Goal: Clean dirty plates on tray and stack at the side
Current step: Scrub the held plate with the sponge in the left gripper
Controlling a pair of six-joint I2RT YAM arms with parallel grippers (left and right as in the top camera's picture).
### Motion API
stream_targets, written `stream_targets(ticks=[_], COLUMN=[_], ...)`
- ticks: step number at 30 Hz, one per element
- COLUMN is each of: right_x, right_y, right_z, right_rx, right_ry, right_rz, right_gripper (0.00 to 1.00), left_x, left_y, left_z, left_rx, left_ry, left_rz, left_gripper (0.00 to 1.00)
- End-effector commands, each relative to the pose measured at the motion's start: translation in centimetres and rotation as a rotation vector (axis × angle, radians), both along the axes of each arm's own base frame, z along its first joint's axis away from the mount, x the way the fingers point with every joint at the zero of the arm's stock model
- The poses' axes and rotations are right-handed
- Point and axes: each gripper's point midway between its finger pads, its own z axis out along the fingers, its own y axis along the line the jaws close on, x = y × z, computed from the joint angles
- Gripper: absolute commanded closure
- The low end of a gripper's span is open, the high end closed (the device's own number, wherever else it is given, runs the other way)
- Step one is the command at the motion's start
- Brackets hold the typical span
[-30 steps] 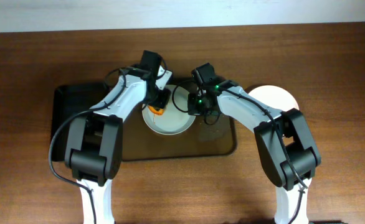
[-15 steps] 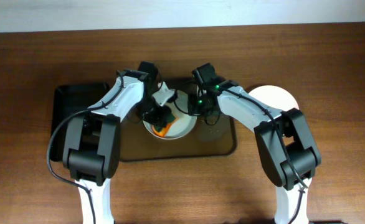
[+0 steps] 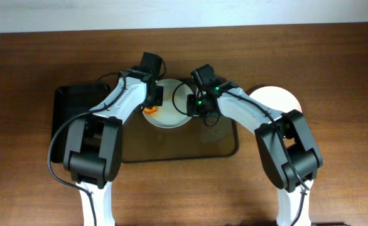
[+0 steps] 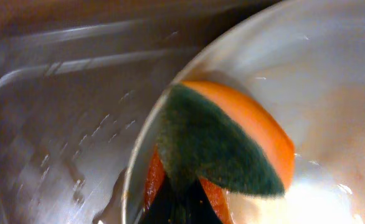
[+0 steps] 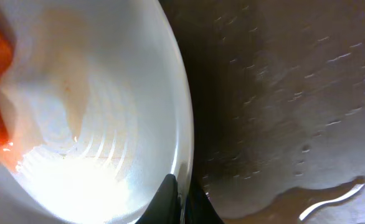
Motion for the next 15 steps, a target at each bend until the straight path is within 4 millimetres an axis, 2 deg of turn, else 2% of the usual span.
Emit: stream_targets(ticks=[1, 4, 8, 9, 12, 15], right_x=[-1.5, -1.9, -2.0, -2.1, -2.9, -3.6], right_y=[-0.9, -0.2, 0.2, 0.3, 1.1, 1.2], right_z=[-2.1, -2.1, -2.1, -2.1, -1.9, -2.0], right_rx=[-0.052, -0.05, -0.044, -0.038, 0.01, 0.02], right_ry=[0.049, 0.049, 0.046, 0.05, 0.087, 0.119], right_rz=[0.028, 0.047, 0.056, 0.058, 0.079, 0.086], right_gripper=[0.96, 0.96, 0.96, 0.96, 0.96, 0.96], left_x=[-0.6, -1.0, -2.7, -2.8, -1.2, 1.9], left_y=[-5.6, -8.5, -10.5, -10.5, -8.7, -4.7], left_z=[-2.0, -1.1, -0.1, 0.1, 1.3, 2.2], left_rx=[-0.202, -0.338, -0.485, -0.499, -0.5, -0.349], left_ry=[0.026, 0.001, 0.035, 0.041, 0.041, 0.005], left_rz=[-0.363, -0.493, -0.566, -0.562, -0.455, -0.27], left_gripper=[1.0, 1.0, 1.0, 1.0, 1.0, 1.0])
